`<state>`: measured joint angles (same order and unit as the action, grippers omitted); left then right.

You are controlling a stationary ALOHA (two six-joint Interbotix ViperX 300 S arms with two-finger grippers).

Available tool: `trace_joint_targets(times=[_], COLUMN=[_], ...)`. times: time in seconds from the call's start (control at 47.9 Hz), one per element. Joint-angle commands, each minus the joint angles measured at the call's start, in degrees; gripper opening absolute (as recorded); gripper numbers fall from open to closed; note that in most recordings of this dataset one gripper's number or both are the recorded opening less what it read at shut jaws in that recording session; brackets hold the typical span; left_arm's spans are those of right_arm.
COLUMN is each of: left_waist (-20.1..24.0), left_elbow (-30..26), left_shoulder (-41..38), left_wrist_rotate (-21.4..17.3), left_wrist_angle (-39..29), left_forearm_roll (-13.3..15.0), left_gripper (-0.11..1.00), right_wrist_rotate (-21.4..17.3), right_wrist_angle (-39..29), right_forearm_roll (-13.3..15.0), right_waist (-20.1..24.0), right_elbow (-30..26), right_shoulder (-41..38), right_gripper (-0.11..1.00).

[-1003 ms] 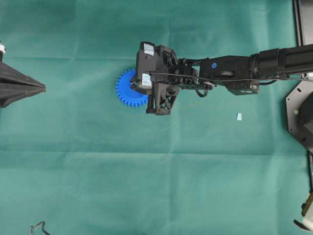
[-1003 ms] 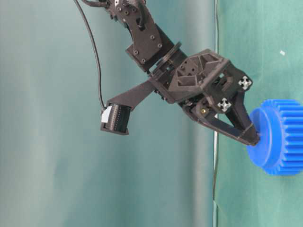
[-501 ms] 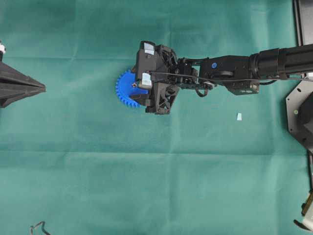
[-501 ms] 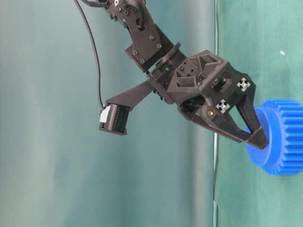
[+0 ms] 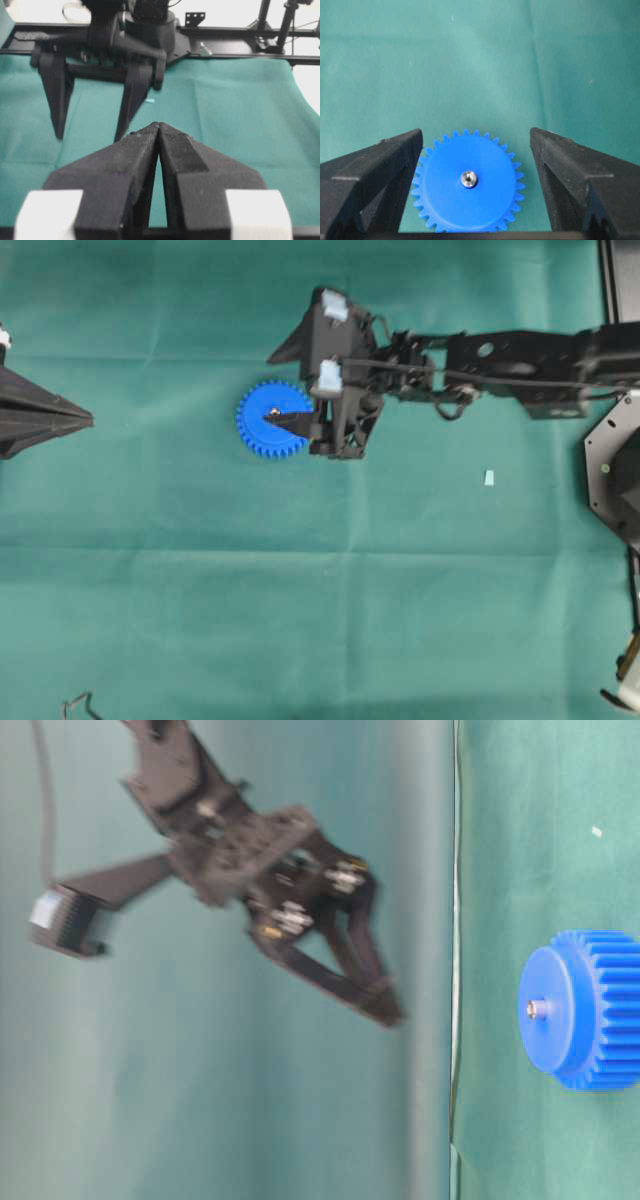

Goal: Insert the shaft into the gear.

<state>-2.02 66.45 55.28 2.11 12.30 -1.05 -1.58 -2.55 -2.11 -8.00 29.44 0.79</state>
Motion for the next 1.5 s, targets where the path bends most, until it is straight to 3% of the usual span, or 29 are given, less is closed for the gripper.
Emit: trace_joint_targets(times=[0.0,0.501,1.17,1.483], left_waist=[-0.1,-0.2,-0.1,-0.1], left_elbow=[-1.4,-1.4,-1.4,-1.4], left_shoulder=[-0.4,-0.3,-0.2,-0.1], left_wrist_rotate=[0.0,0.0,0.0,0.0], left_wrist_angle=[0.3,0.3,-0.1,0.0], left_forearm_roll=[-0.2,-0.2,-0.2,-0.2], left_gripper=[0.02,0.02,0.02,0.02], right_wrist_rotate=[0.1,-0.1,-0.3,-0.4], right_wrist_angle=[-0.5,0.3,0.9,1.1], right_forearm_roll=[0.3,0.3,-0.1,-0.1], right_waist=[0.1,0.1,0.1,0.1], right_elbow=[-0.2,4.7,24.3,27.3], right_shoulder=[4.2,11.0,39.9,43.4], right_gripper=[0.86,0.86,0.86,0.86])
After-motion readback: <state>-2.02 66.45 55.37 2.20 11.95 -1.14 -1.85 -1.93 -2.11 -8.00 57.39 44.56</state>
